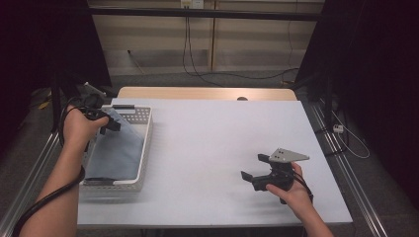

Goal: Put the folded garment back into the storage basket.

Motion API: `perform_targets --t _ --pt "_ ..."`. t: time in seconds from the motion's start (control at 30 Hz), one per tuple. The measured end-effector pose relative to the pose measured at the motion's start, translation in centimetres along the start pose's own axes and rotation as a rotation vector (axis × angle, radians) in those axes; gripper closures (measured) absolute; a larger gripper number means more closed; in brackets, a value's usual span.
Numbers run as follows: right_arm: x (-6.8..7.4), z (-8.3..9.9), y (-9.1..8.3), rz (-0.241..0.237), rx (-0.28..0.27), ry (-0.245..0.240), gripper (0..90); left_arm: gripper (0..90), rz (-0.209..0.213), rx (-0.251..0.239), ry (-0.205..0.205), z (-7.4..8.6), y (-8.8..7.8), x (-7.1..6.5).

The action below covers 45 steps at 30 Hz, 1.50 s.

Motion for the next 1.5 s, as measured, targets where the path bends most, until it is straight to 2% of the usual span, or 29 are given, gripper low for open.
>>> perform_targets --t 0.07,0.37,0.4,0.57,0.7,0.9,0.97,1.03,1.13,1.2,1.3,1.5 --pt "0.0 0.0 0.0 0.000 0.001 0.000 7.0 83.9 -0.006 0.006 0.005 0.2 0.3 0.3" --pt "0.0 0.1 0.0 0.000 0.002 0.000 7.0 88.9 -0.034 -0.014 -0.029 0.5 0.9 2.4" --pt "0.0 0.1 0.0 0.000 0.002 -0.001 6.9 89.1 -0.034 -0.011 -0.021 0.6 0.9 2.6" --pt "0.1 0.0 -0.1 0.000 -0.002 -0.001 6.9 89.6 -0.070 -0.013 -0.025 0.8 1.3 3.5" --pt "0.1 0.0 -0.1 0.001 0.000 0.000 6.9 89.2 -0.059 -0.008 -0.024 0.8 1.4 3.9" --pt "-0.1 -0.2 -0.2 0.006 -0.006 0.002 6.9 80.1 -0.029 -0.013 -0.024 0.6 0.7 2.7" --pt "0.0 -0.1 -0.2 0.006 -0.004 -0.001 6.9 73.0 -0.004 -0.007 -0.019 0.6 0.4 2.0" --pt "0.0 -0.1 -0.2 0.004 -0.004 -0.001 6.9 70.4 0.003 -0.008 0.000 0.5 0.1 1.4" --pt "0.0 0.0 -0.3 0.004 -0.004 -0.001 6.9 59.1 0.047 -0.023 -0.002 0.4 -0.1 0.2" --pt "0.0 0.0 -0.3 0.003 -0.002 -0.001 6.9 55.6 0.052 -0.024 0.027 0.5 -0.2 -0.3" --pt "-0.2 0.1 -0.4 0.007 -0.003 0.002 7.0 50.1 0.078 -0.024 0.042 0.5 -0.2 -1.2" --pt "-0.2 0.2 -0.4 0.008 -0.001 0.006 6.9 42.5 0.116 -0.006 0.097 0.9 -0.3 -2.8"
Point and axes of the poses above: each handheld gripper's, and its own axes: y roughly forward along the jaws, z roughly out of its underside, x roughly to its left, the point moved 7 cm from there along y, roughly forward along the jaws, and after that the axes turned 15 degrees about -y, right-handed, at the moved point
